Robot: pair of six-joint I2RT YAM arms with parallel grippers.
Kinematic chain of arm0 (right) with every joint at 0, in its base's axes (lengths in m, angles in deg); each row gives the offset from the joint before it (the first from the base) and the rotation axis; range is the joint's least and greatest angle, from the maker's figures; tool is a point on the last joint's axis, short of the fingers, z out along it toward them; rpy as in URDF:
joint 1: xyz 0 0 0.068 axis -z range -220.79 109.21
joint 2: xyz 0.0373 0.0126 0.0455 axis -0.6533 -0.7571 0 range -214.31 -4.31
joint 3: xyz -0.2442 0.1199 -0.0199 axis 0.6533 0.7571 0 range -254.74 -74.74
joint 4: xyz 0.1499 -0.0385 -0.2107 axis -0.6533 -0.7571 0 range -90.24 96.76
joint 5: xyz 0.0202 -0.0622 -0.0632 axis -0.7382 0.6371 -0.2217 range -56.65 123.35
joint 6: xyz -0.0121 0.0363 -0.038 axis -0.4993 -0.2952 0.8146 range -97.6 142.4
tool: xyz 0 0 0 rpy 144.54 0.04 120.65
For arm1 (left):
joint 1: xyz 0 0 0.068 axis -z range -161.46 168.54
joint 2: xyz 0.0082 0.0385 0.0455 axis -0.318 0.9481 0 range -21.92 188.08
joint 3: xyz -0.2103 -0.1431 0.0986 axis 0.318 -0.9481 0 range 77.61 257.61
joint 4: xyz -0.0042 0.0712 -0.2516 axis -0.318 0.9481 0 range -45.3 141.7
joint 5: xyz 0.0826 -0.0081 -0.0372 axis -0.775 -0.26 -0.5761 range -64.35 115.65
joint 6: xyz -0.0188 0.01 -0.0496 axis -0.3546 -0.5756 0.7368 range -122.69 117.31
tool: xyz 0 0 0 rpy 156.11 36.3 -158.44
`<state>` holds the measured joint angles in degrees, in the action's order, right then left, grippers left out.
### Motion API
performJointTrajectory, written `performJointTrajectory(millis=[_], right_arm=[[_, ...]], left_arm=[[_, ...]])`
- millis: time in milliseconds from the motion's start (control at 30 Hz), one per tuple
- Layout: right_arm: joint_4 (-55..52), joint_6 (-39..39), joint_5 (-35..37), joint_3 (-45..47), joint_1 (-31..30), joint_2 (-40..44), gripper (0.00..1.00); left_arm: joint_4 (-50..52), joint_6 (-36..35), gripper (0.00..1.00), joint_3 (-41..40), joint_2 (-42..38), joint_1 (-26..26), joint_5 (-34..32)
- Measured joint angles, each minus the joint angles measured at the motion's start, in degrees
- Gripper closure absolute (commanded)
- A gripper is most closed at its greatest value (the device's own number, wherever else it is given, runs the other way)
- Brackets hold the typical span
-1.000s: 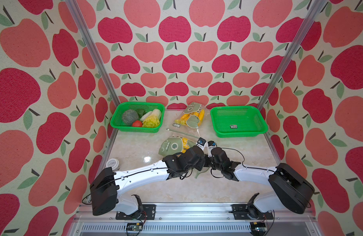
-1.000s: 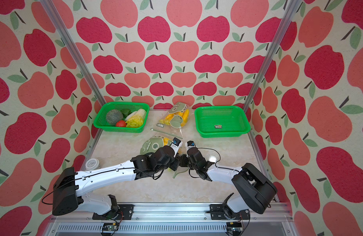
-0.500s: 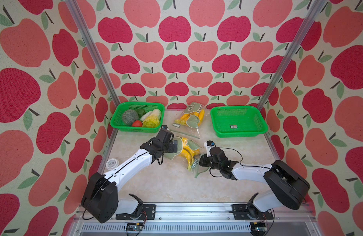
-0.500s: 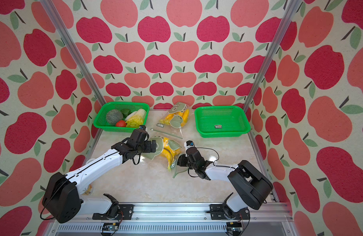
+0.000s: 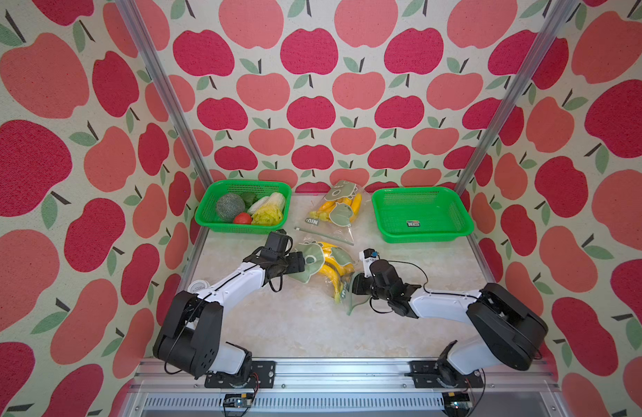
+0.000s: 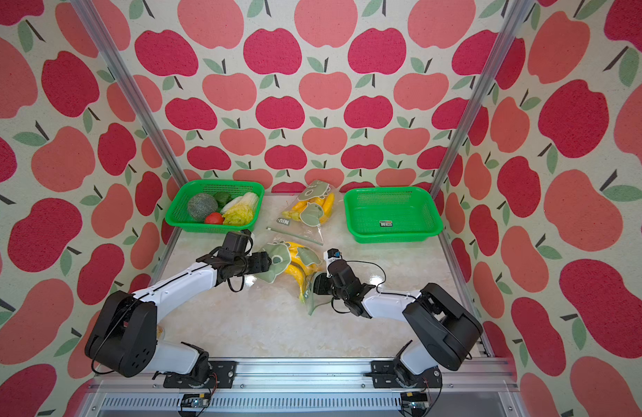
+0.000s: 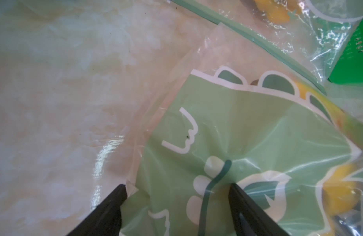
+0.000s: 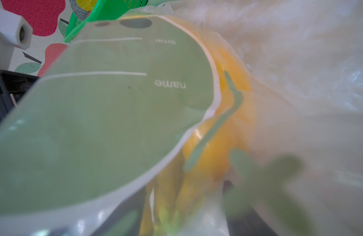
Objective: Open the zip-top bag and take out the banana
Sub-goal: Pick up the banana from the zipper food storage bag.
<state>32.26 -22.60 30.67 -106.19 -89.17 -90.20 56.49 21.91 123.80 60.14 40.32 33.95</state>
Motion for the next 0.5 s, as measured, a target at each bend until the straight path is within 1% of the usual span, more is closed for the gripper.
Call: performJointTrajectory(millis=[100,233,333,500], right_arm=[[-1.5,0.2,0.3,-1.7,-0.9,-0.5,0.36],[-5.5,0.2,2.3,-4.2,-1.7,-1.7,0.41],[-9.1,0.2,4.2,-6.3,-1.9,-2.4,0.42],[-14.6,0.6,7.9,-10.6,-3.2,-4.3,0.42]], left_arm=[[-1.7,0.0,0.39,-1.0,0.0,0.4,0.9],[-2.7,0.3,0.49,-2.1,-0.3,0.7,1.0],[-2.7,0.5,0.54,-2.4,-0.7,0.8,1.0],[-3.1,0.9,0.56,-2.4,-0.7,1.2,0.2]])
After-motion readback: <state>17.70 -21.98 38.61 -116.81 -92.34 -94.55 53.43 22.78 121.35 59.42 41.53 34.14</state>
